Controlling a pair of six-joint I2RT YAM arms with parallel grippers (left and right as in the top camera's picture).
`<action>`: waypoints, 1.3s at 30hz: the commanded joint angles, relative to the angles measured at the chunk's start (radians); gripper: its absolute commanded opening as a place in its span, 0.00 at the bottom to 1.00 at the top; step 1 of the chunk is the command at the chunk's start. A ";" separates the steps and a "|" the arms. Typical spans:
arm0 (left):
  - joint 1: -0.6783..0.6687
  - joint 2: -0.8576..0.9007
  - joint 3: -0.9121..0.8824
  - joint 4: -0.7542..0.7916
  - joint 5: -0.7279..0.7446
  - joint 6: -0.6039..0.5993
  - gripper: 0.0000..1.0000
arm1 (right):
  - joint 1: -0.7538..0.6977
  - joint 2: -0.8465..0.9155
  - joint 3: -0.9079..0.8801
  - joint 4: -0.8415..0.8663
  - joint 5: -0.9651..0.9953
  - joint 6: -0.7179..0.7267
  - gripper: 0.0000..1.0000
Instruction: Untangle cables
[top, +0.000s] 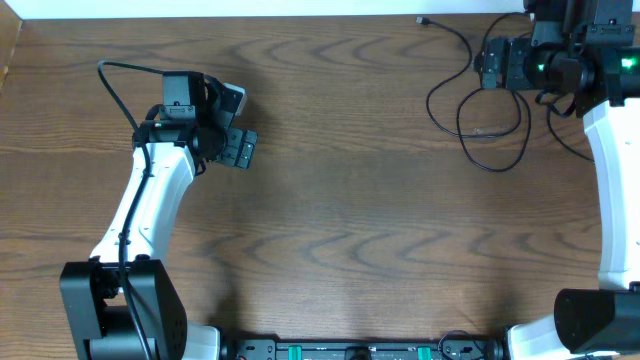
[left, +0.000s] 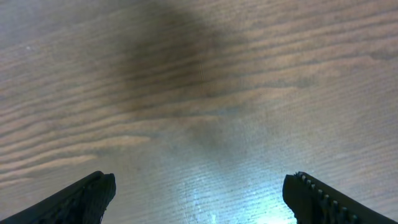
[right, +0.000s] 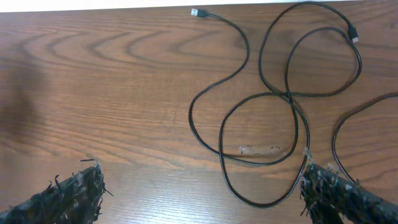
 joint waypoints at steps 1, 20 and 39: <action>-0.003 0.008 0.009 -0.037 0.003 -0.010 0.91 | 0.008 -0.009 0.004 -0.004 0.000 -0.012 0.99; -0.126 -0.131 -0.011 0.186 0.077 -0.009 0.91 | 0.008 -0.009 0.004 -0.004 0.000 -0.012 0.99; -0.146 -0.489 -0.646 1.056 0.130 0.010 0.91 | 0.008 -0.009 0.004 -0.004 0.000 -0.012 0.99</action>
